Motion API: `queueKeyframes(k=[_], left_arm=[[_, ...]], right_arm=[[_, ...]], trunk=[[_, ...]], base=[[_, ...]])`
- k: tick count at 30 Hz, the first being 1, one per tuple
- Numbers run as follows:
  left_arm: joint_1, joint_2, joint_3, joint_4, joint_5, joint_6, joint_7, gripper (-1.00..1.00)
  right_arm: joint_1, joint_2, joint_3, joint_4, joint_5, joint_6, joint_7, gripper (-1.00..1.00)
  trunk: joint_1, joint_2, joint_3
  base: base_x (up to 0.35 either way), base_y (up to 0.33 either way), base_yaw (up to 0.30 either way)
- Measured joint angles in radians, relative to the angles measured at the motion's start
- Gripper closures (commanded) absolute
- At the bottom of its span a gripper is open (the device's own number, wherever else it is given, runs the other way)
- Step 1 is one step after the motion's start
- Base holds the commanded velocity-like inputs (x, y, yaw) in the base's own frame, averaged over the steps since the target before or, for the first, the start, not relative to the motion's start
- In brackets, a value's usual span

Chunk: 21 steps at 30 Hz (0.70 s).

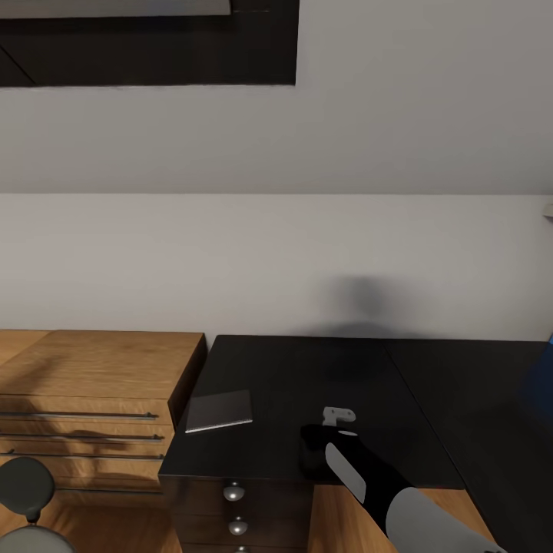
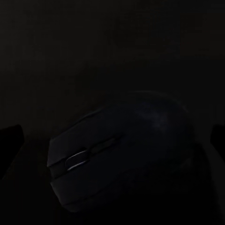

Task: In the bedroom, organize the workspace by keeping the computer under the desk, ensuring the monitor is on the desk, placing the keyboard on the desk next to the monitor, placing the mouse on the desk next to the keyboard, moving the folder from the swivel chair onto the desk next to the mouse, stacking the notebook on top of the folder with the pen on top of the notebook, and positioning the swivel chair next to the desk.

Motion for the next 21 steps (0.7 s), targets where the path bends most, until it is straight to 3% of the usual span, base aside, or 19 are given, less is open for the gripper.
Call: queueKeyframes(k=[3,11,21], left_arm=[[0.000,0.000,0.000,0.000,0.000,0.000,0.000,-1.00],[0.000,0.000,0.001,0.000,0.000,0.000,0.001,-1.00],[0.000,0.000,0.001,0.000,0.000,0.000,0.001,-1.00]], right_arm=[[0.000,0.000,0.000,0.000,0.000,0.000,0.000,-1.00],[0.000,0.000,0.000,0.000,0.000,0.000,0.000,-1.00],[0.000,0.000,-0.001,-0.001,-0.001,-0.001,0.000,-1.00]], trunk=[[0.000,0.000,0.000],[0.031,-0.056,-0.025],[0.031,-0.056,-0.025]], base=[[0.000,0.000,0.000],[0.000,0.000,0.000],[0.000,0.000,0.000]])
